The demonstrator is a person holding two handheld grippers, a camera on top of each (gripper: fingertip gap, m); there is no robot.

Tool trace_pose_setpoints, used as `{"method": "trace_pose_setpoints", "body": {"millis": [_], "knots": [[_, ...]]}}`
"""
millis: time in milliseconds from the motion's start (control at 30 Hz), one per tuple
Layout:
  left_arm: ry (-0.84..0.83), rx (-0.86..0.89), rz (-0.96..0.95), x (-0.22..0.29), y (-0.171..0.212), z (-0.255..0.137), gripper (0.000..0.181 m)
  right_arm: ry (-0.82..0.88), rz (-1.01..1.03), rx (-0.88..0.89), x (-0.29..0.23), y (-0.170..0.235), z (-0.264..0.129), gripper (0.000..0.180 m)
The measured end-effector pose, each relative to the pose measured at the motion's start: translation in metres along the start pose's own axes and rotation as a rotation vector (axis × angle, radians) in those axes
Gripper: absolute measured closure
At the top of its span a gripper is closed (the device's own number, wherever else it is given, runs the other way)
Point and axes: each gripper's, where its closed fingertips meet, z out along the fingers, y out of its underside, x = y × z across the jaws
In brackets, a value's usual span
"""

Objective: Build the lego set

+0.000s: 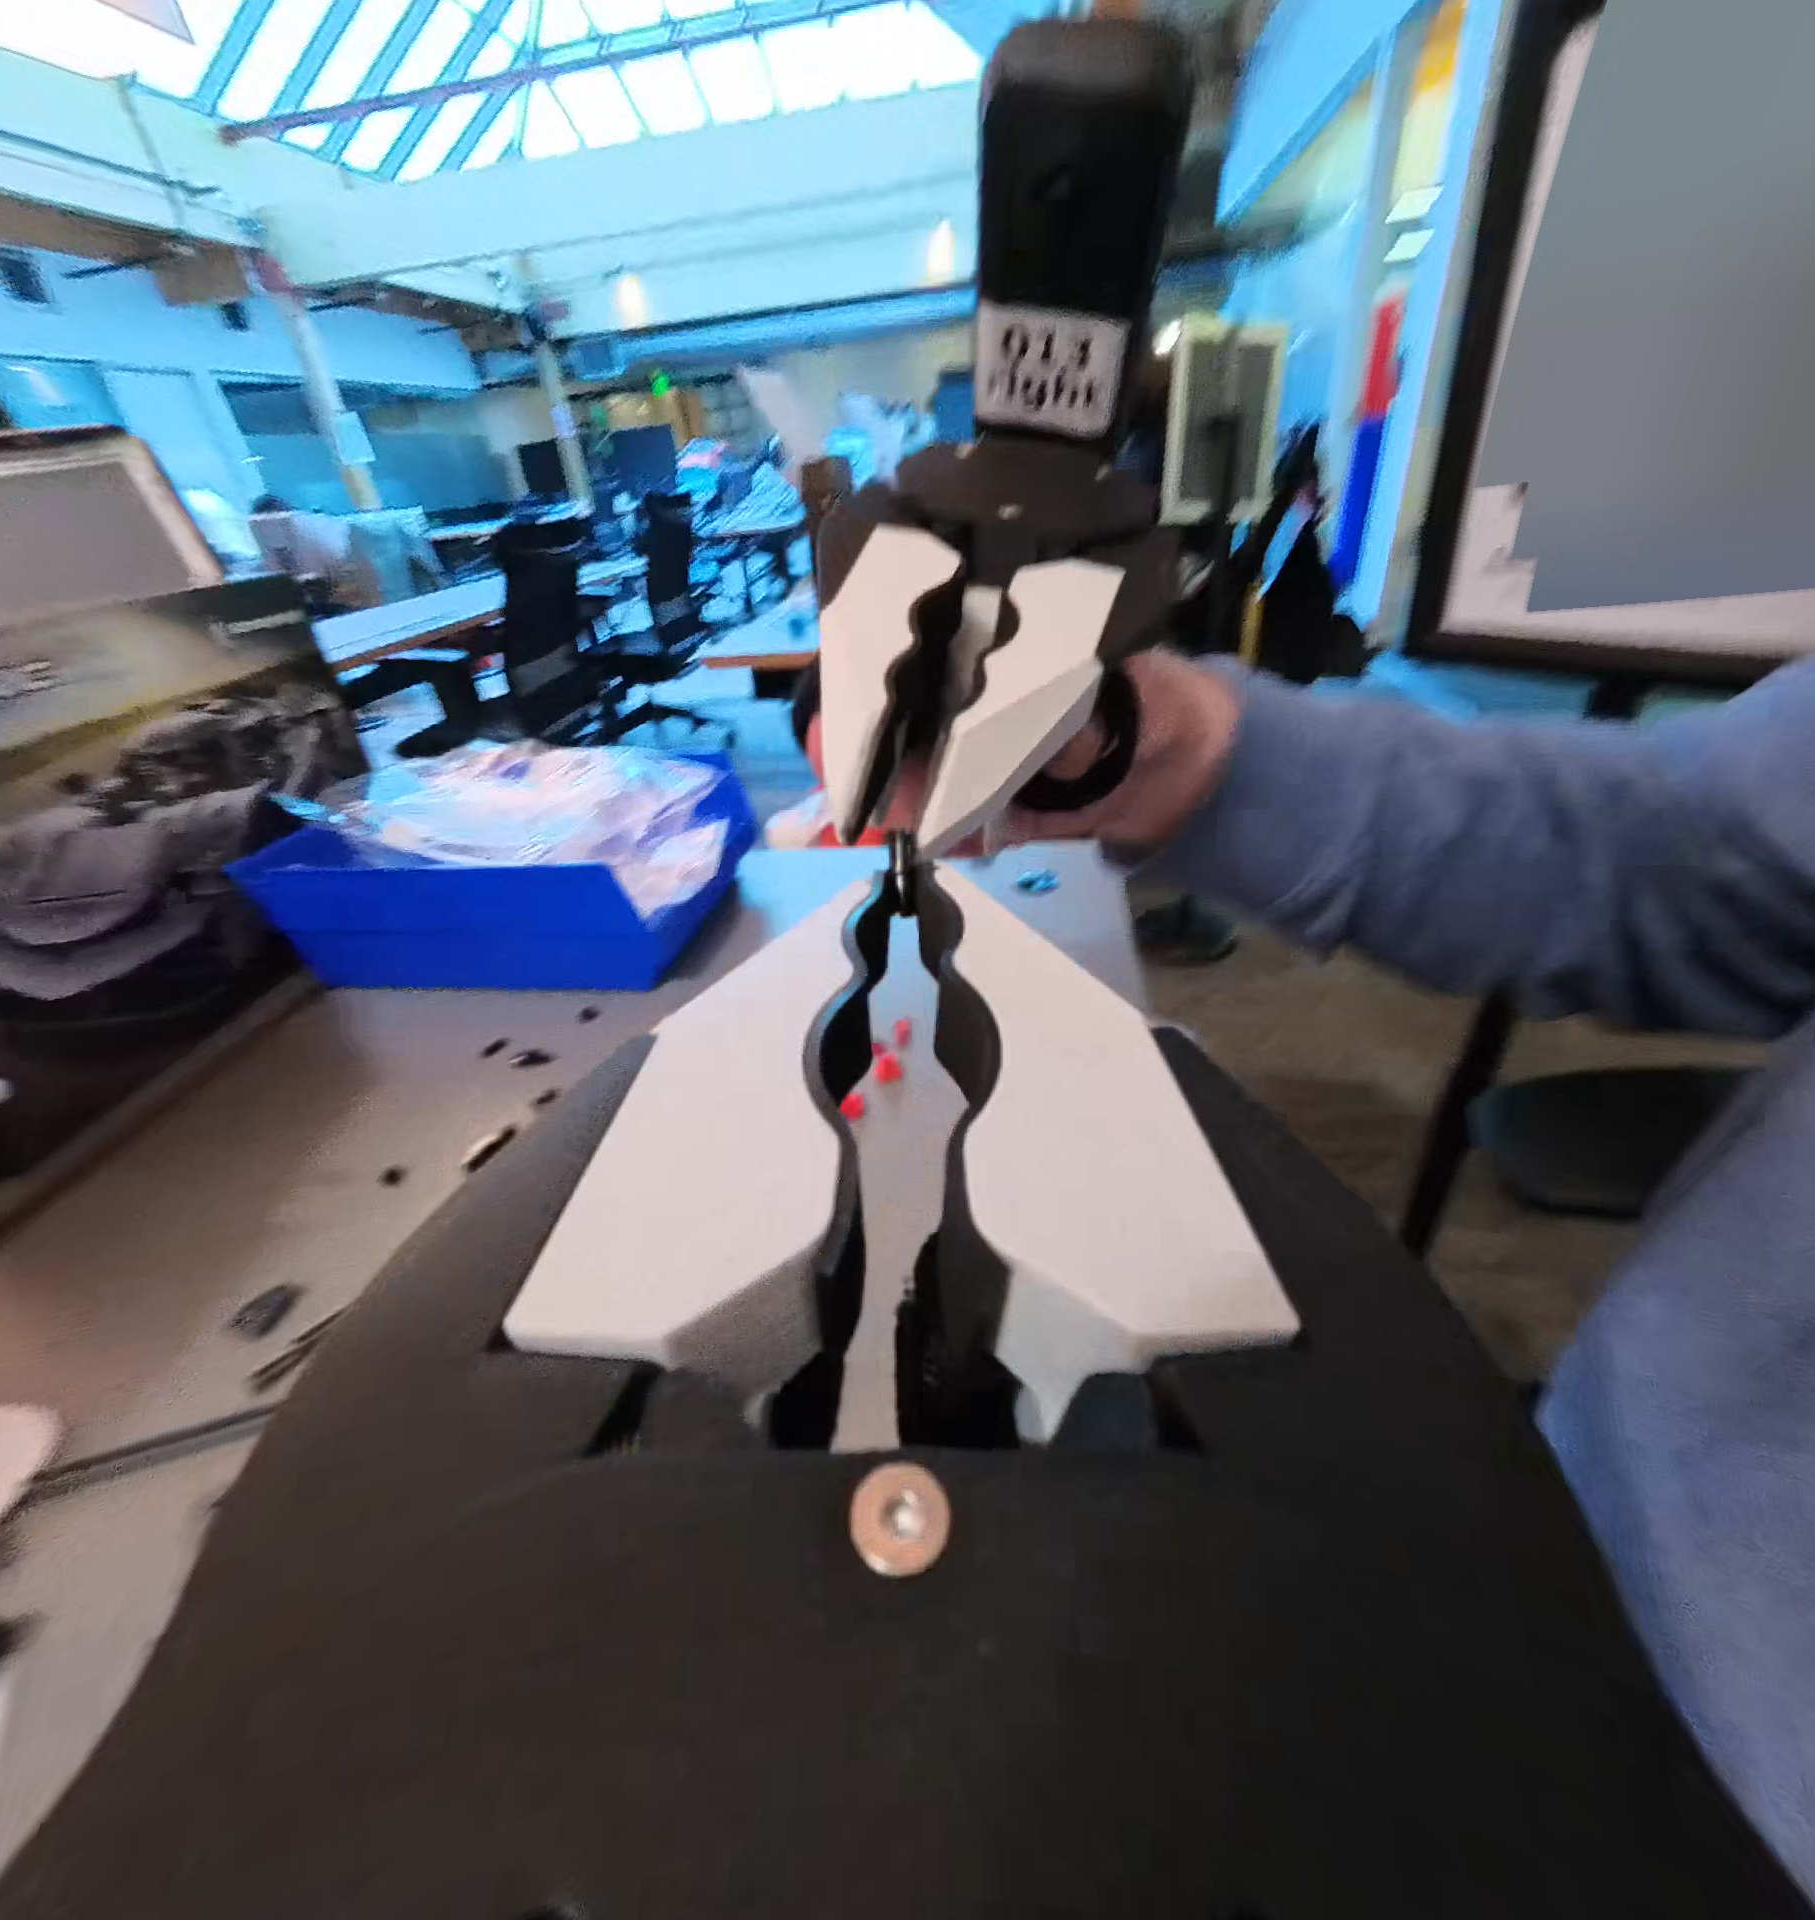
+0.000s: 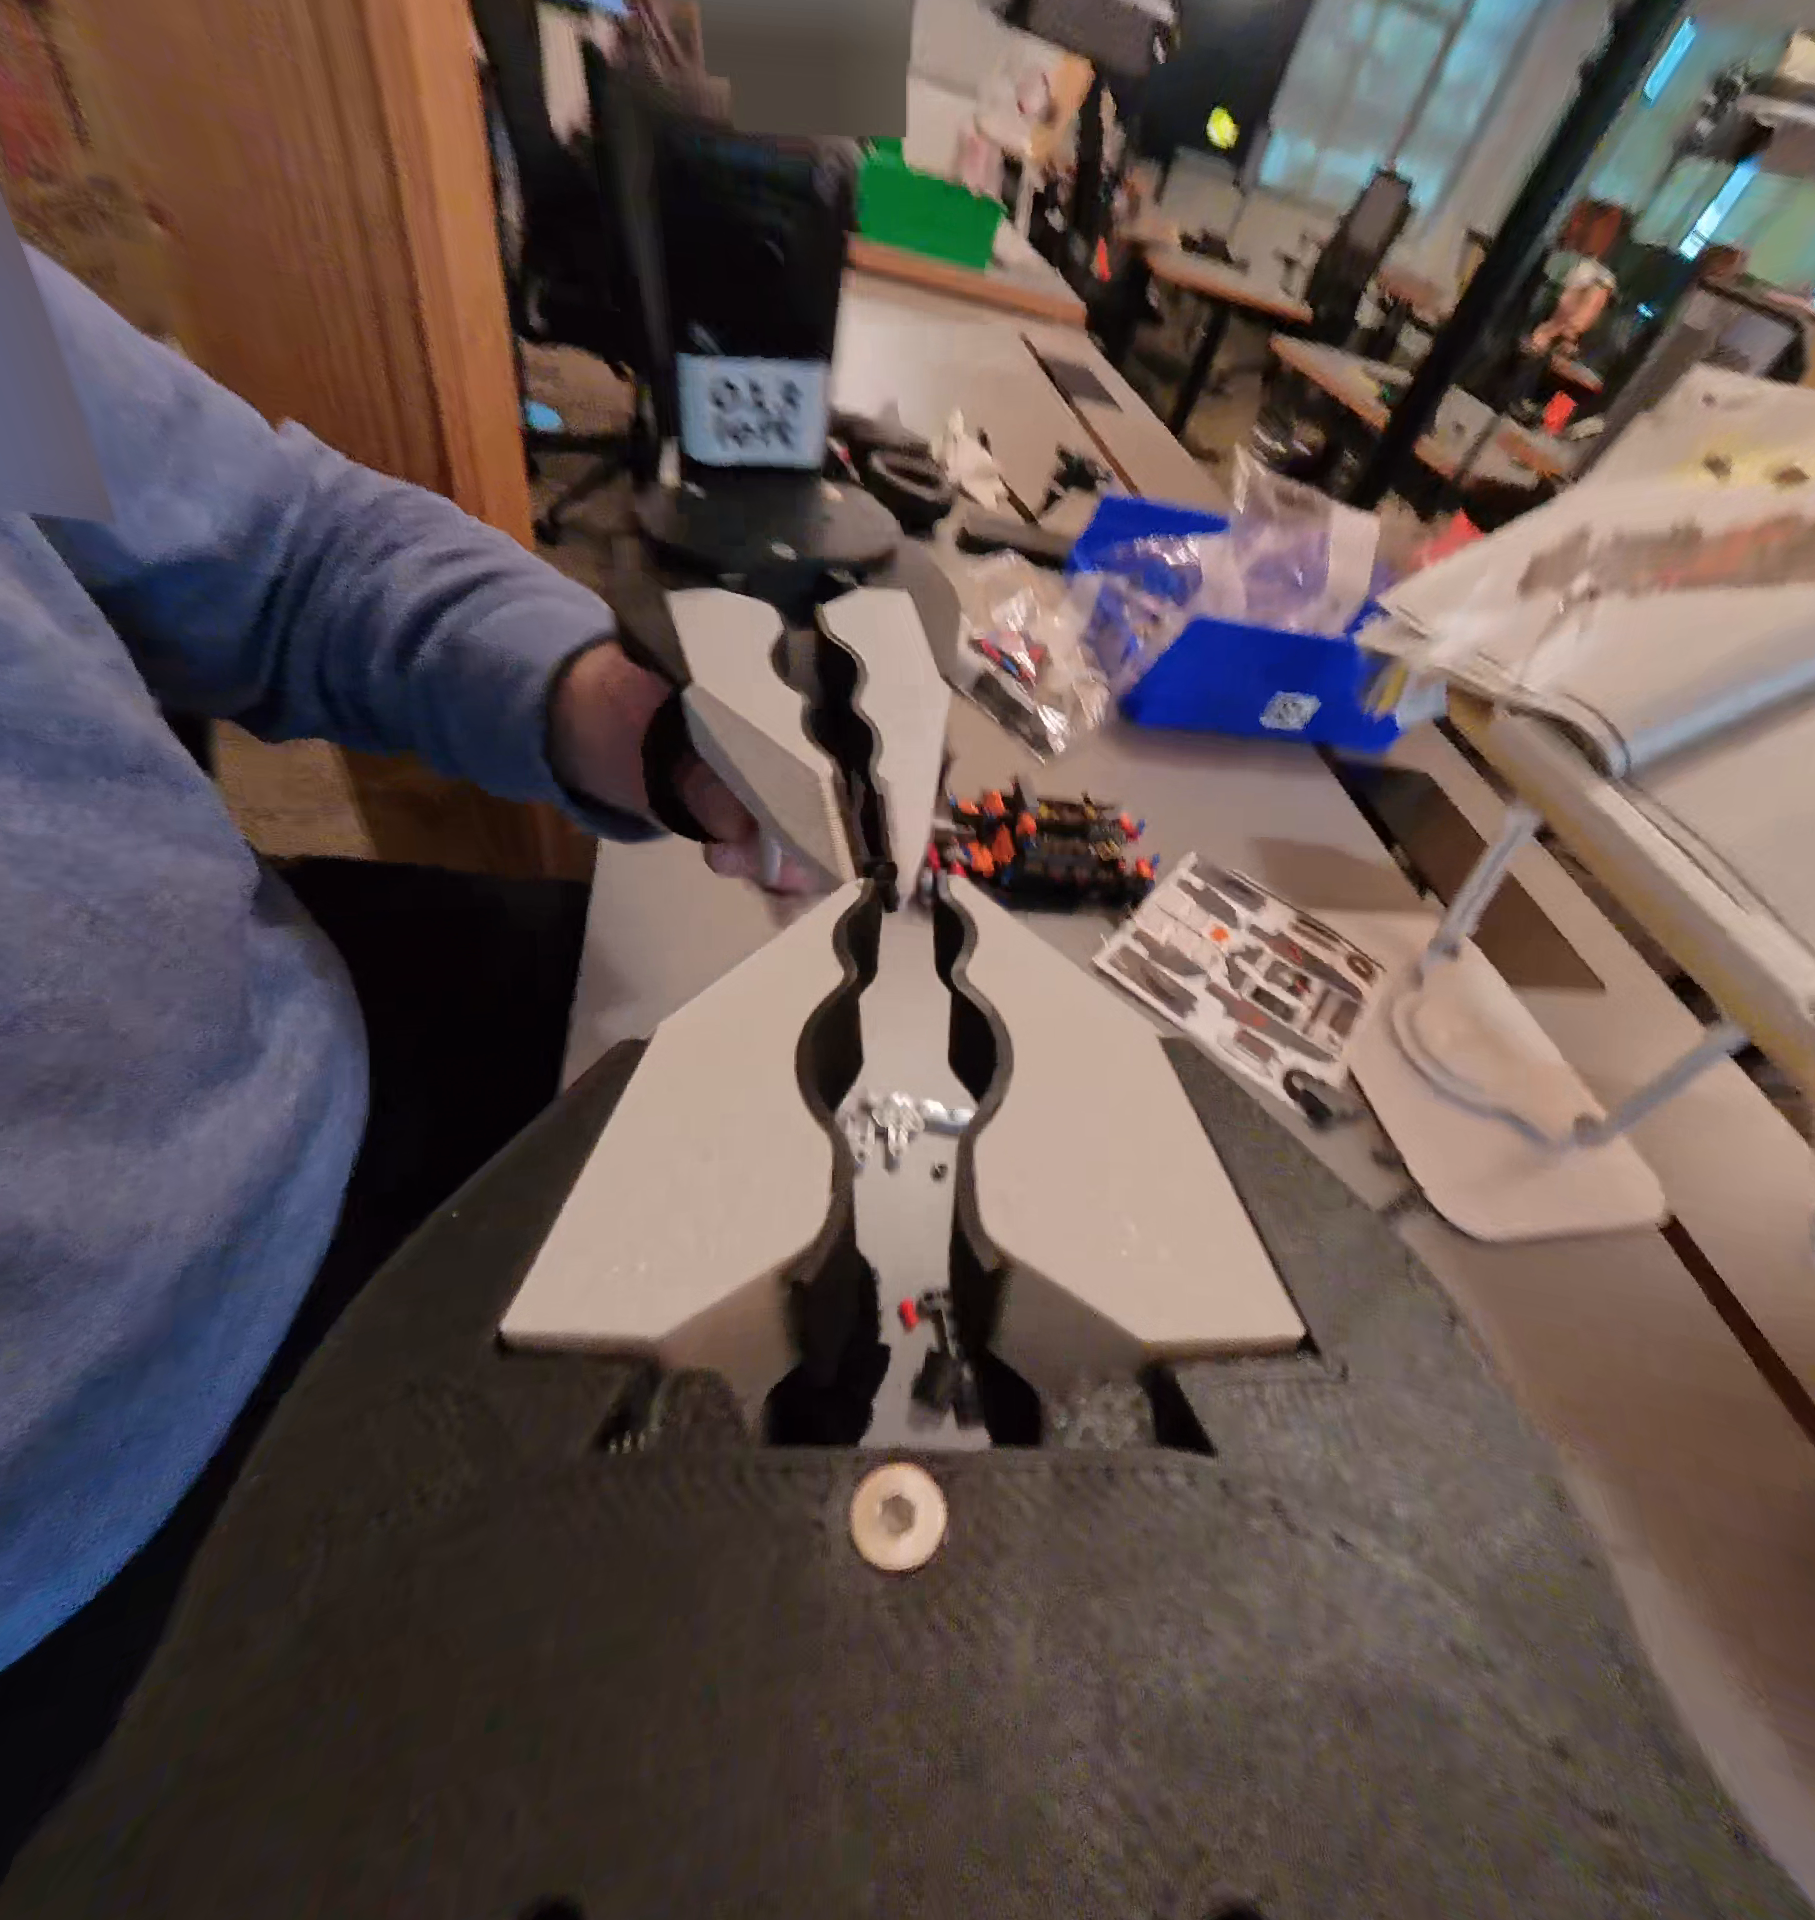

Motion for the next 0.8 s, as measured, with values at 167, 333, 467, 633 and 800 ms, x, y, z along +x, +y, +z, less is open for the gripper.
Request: {"method": "trace_pose_setpoints", "body": {"millis": [167, 333, 467, 633, 800], "knots": [[0.146, 0.087, -0.106, 0.013, -0.016, -0.009, 0.178, -0.1, -0.008, 0.068, -0.006, -0.018, 0.006, 0.177], [0.252, 0.123, -0.163, 0.024, -0.024, -0.013, 0.178, -0.205, -0.01, 0.096, -0.016, -0.028, 0.006, 0.175], [0.338, 0.168, -0.244, 0.026, -0.03, -0.017, 0.178, -0.261, 0.001, 0.154, -0.02, -0.037, -0.004, 0.171], [0.417, 0.18, -0.296, 0.032, -0.031, -0.014, 0.178, -0.327, -0.03, 0.143, -0.034, -0.038, -0.004, 0.172], [0.445, 0.19, -0.322, 0.033, -0.03, -0.012, 0.178, -0.345, -0.033, 0.131, -0.036, -0.036, -0.003, 0.177]]}}
